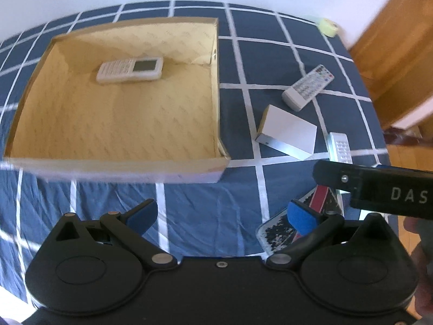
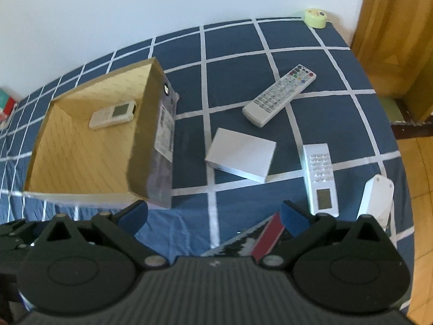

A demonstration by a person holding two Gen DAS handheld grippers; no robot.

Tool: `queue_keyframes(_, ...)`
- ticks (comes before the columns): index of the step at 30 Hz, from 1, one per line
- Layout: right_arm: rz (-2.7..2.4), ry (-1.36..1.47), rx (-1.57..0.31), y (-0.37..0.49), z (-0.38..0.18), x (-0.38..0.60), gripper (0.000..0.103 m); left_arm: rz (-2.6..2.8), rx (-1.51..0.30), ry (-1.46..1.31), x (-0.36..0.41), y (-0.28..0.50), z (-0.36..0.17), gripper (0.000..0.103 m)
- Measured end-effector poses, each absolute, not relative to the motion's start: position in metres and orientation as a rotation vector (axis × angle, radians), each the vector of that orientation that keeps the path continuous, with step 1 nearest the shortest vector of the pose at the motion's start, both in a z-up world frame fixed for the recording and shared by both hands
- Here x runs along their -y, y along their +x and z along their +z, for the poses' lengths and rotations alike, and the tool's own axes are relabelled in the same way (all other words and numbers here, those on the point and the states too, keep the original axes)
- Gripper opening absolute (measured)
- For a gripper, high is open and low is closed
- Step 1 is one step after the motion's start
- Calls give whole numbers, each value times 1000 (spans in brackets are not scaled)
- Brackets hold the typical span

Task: Organize objects
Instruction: 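Move the right gripper to the grey speckled case with red strap, then close the right gripper on the grey speckled case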

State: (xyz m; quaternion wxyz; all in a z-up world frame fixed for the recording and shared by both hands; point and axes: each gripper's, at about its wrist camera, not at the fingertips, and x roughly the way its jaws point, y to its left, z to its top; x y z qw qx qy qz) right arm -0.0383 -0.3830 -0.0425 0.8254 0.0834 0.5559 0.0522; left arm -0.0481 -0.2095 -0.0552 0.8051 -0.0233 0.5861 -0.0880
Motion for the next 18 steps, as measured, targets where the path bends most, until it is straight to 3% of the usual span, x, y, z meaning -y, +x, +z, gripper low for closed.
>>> queue_keyframes(18, 438, -17, -1325, -18, -99, 428, 103, 107, -1341, -252, 264, -85, -116, 103)
